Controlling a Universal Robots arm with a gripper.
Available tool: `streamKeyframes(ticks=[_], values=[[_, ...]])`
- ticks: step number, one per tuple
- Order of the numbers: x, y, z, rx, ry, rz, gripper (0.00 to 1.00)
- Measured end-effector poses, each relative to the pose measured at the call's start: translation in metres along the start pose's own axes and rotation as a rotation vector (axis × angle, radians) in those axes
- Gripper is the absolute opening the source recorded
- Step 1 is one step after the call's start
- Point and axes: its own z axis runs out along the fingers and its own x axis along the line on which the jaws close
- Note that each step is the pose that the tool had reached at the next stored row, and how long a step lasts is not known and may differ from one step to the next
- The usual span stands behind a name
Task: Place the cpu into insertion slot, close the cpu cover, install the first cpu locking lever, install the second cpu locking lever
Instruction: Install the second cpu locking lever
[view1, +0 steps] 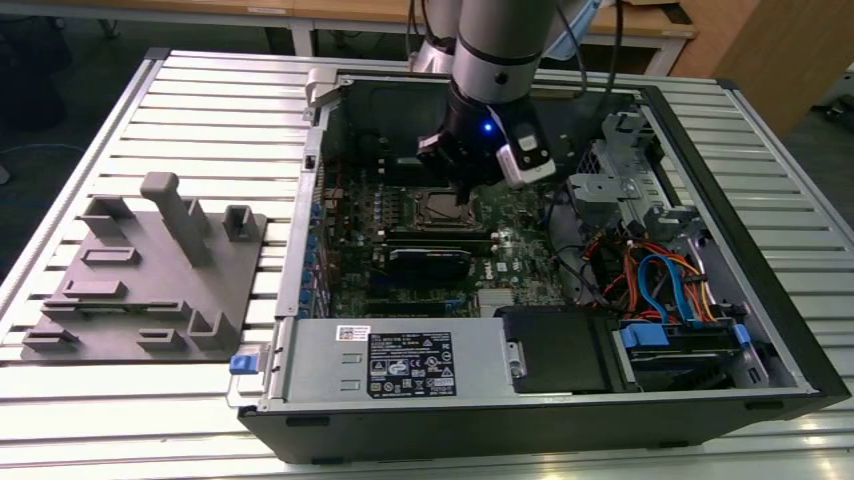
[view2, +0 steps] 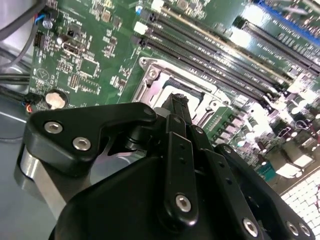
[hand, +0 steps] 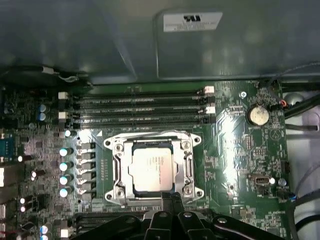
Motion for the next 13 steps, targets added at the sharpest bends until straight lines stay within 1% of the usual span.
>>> streamKeyframes(ticks=[4,8,9,13], values=[[0.001,-0.0031,0.0008,0.0,0.0002,-0.002,0.1],[0.0084,-0.0039,0.0029,0.0003,0.0011,-0.011,0.1],[0.0091,-0.004,0.003,0.0003,0.0013,-0.013,0.1],[0.0091,-0.0072,0.003,0.0003,0.0021,-0.017,0.1]])
